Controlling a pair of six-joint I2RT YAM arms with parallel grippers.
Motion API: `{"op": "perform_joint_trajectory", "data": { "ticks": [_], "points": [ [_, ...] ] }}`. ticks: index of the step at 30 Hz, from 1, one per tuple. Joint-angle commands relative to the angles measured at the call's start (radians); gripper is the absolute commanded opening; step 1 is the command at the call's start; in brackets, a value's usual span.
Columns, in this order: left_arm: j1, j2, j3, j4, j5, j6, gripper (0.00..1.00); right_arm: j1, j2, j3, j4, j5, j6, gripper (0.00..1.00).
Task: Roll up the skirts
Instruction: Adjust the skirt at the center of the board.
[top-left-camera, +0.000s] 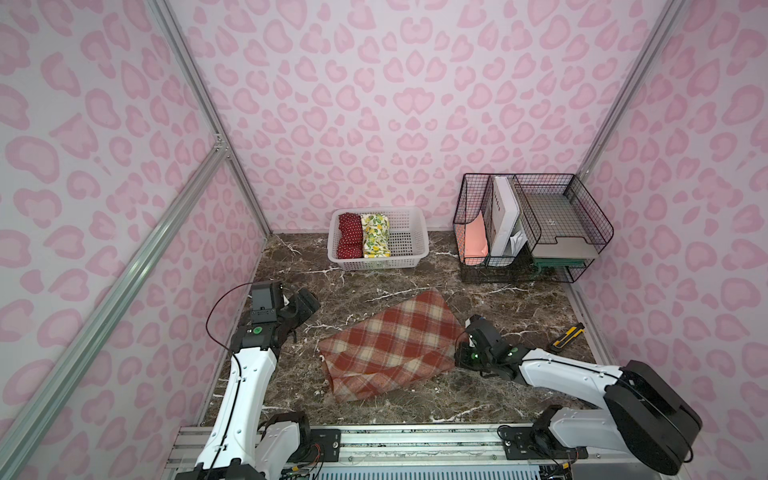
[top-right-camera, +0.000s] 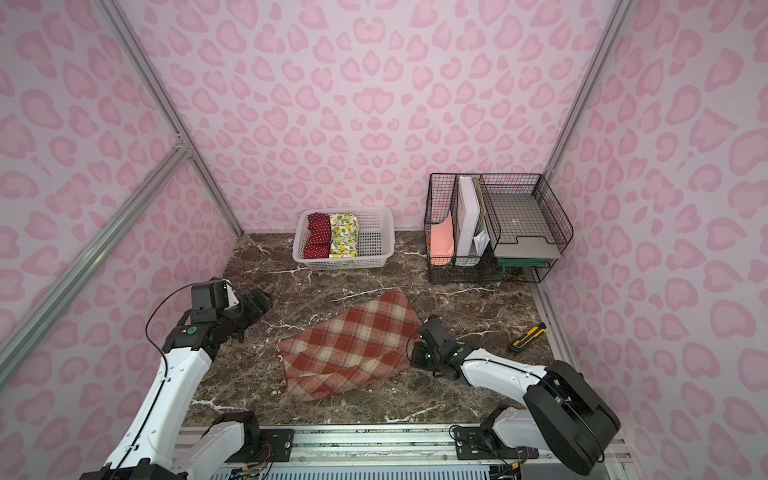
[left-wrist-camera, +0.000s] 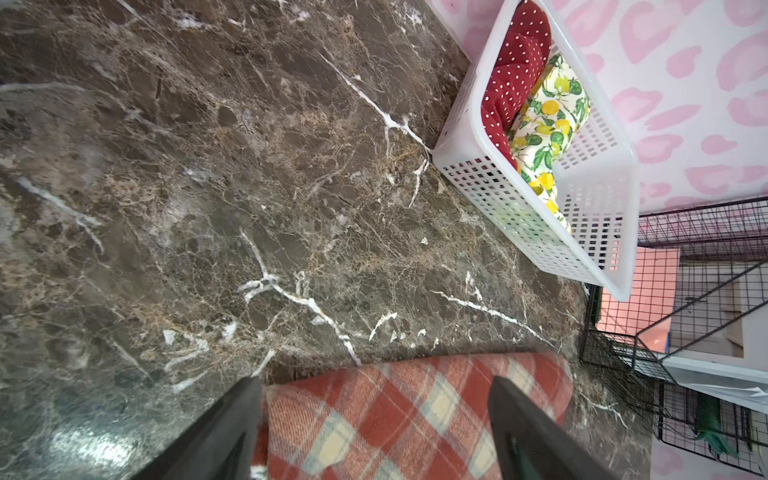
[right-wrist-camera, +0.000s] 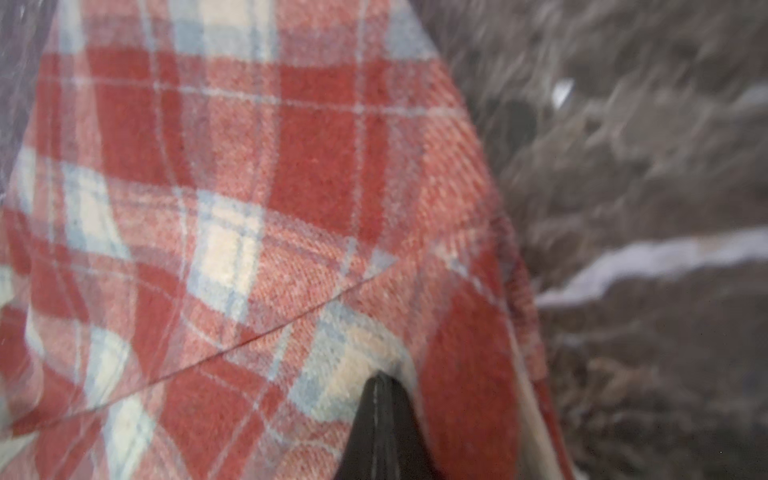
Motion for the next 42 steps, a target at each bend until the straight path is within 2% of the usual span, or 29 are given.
{"op": "perform_joint_trajectory", "data": {
  "ticks": [1, 8, 13, 16, 18, 20, 23, 25, 30, 34, 39, 42],
  "points": [
    [-0.013, -0.01, -0.027, 0.028, 0.041, -0.029, 0.89, -0.078, 0.135, 0.115, -0.07, 0.033, -0.142, 0.0],
    [-0.047, -0.01, -0.129, 0.02, 0.088, -0.122, 0.9, -0.168, 0.483, 0.412, -0.062, 0.081, -0.236, 0.0],
    [-0.062, -0.048, -0.179, -0.025, 0.084, -0.144, 0.9, -0.196, 0.578, 0.518, -0.078, 0.134, -0.261, 0.0],
    [-0.108, -0.095, -0.221, -0.04, 0.082, -0.174, 0.9, -0.198, 0.596, 0.566, -0.104, 0.166, -0.272, 0.0],
    [-0.174, -0.11, -0.25, -0.047, 0.061, -0.2, 0.9, -0.198, 0.579, 0.561, -0.101, 0.171, -0.267, 0.0],
    [-0.257, -0.121, -0.275, -0.078, -0.013, -0.236, 0.91, -0.196, 0.55, 0.542, -0.104, 0.177, -0.262, 0.0],
    [-0.316, -0.154, -0.33, -0.111, -0.095, -0.306, 0.92, -0.196, 0.484, 0.498, -0.11, 0.205, -0.262, 0.0],
    [-0.328, -0.193, -0.372, -0.109, -0.13, -0.326, 0.92, -0.197, 0.434, 0.462, -0.115, 0.217, -0.267, 0.0],
    [-0.334, -0.172, -0.465, 0.03, -0.111, -0.328, 0.94, -0.194, 0.334, 0.406, -0.137, 0.199, -0.283, 0.25],
    [-0.338, -0.16, -0.516, 0.166, -0.115, -0.328, 0.96, -0.175, 0.287, 0.372, -0.161, 0.209, -0.293, 0.29],
    [-0.339, -0.218, -0.513, 0.197, -0.126, -0.249, 0.96, -0.171, 0.192, 0.3, -0.179, 0.233, -0.291, 0.3],
    [-0.34, -0.216, -0.518, 0.221, -0.055, -0.23, 0.94, -0.17, 0.141, 0.278, -0.202, 0.242, -0.293, 0.31]
  ]
}}
